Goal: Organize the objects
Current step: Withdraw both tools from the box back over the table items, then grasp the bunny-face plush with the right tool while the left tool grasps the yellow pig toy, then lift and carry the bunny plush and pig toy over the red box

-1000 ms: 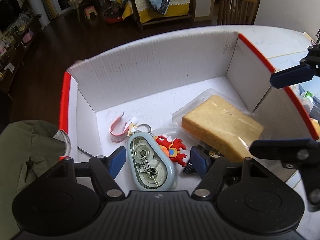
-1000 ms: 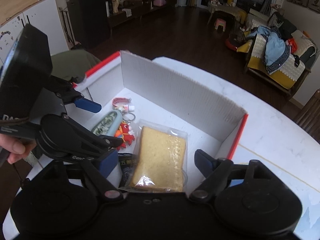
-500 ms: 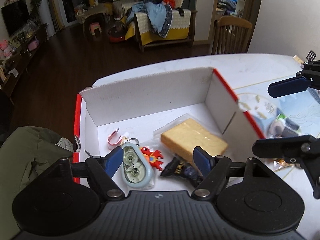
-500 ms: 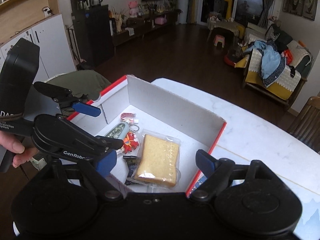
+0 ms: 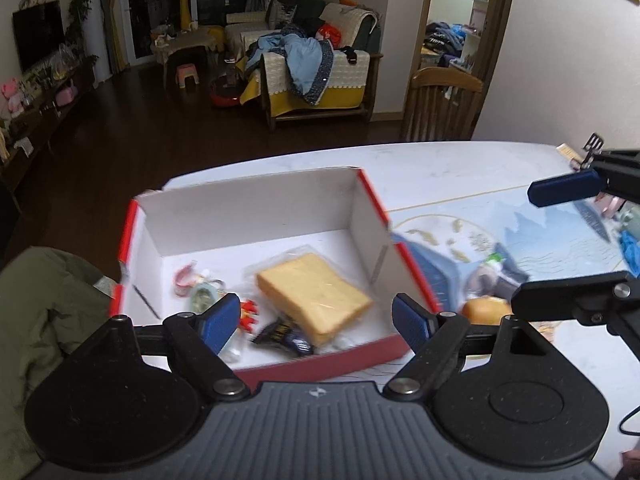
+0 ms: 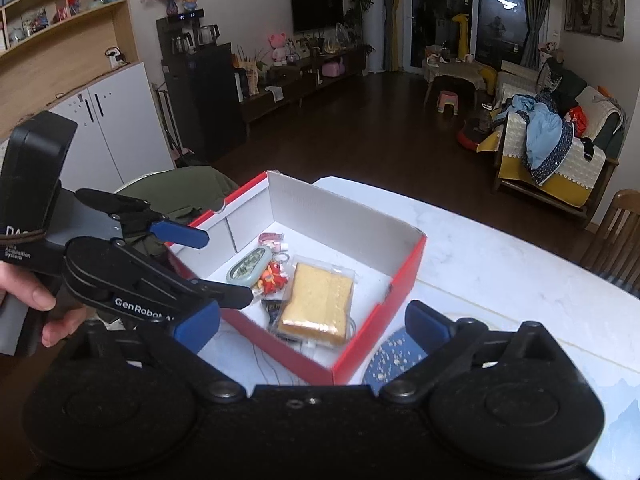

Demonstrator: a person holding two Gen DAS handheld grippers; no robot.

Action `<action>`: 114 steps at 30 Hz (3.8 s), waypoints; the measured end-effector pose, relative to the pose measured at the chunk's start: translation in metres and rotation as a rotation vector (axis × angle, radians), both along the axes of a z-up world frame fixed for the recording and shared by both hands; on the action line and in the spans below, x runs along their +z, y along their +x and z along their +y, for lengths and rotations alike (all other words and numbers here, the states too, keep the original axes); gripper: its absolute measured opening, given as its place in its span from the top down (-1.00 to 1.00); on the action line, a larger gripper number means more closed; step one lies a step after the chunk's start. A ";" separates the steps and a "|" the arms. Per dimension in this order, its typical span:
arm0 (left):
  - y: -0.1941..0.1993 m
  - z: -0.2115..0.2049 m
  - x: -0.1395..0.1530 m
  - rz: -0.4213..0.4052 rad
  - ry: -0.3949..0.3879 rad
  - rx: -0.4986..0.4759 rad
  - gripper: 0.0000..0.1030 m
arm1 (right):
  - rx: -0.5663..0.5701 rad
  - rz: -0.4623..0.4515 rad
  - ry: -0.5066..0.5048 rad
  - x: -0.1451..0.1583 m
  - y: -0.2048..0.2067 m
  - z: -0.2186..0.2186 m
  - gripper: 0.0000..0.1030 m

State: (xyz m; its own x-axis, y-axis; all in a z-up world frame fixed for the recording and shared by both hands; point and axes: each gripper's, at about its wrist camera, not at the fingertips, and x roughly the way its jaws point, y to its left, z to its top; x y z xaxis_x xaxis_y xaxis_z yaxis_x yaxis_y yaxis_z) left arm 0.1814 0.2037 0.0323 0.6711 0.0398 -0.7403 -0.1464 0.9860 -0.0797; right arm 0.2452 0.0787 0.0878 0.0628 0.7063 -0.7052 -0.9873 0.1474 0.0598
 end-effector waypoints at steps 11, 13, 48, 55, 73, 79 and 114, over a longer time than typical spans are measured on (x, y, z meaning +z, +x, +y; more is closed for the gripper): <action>0.003 -0.068 -0.004 -0.002 -0.012 -0.004 -0.67 | 0.013 -0.013 0.004 -0.006 0.023 -0.065 -0.98; 0.004 -0.080 -0.006 -0.003 -0.017 -0.006 -0.67 | 0.006 -0.022 0.005 -0.009 0.028 -0.076 -0.98; 0.084 -0.213 -0.114 0.113 0.098 -0.094 -0.95 | -0.092 -0.043 -0.198 -0.146 0.093 -0.160 -0.82; 0.102 -0.210 -0.134 0.157 0.135 -0.097 -0.95 | -0.087 -0.027 -0.222 -0.158 0.094 -0.149 -0.82; 0.119 -0.204 -0.147 0.145 0.124 -0.110 -0.93 | -0.098 -0.006 -0.250 -0.174 0.095 -0.130 -0.16; 0.115 -0.205 -0.143 0.127 0.091 -0.145 -0.57 | -0.099 -0.003 -0.242 -0.175 0.094 -0.132 0.02; 0.031 -0.183 -0.053 0.021 -0.039 -0.128 -0.43 | -0.131 0.047 -0.092 -0.067 0.068 -0.158 0.06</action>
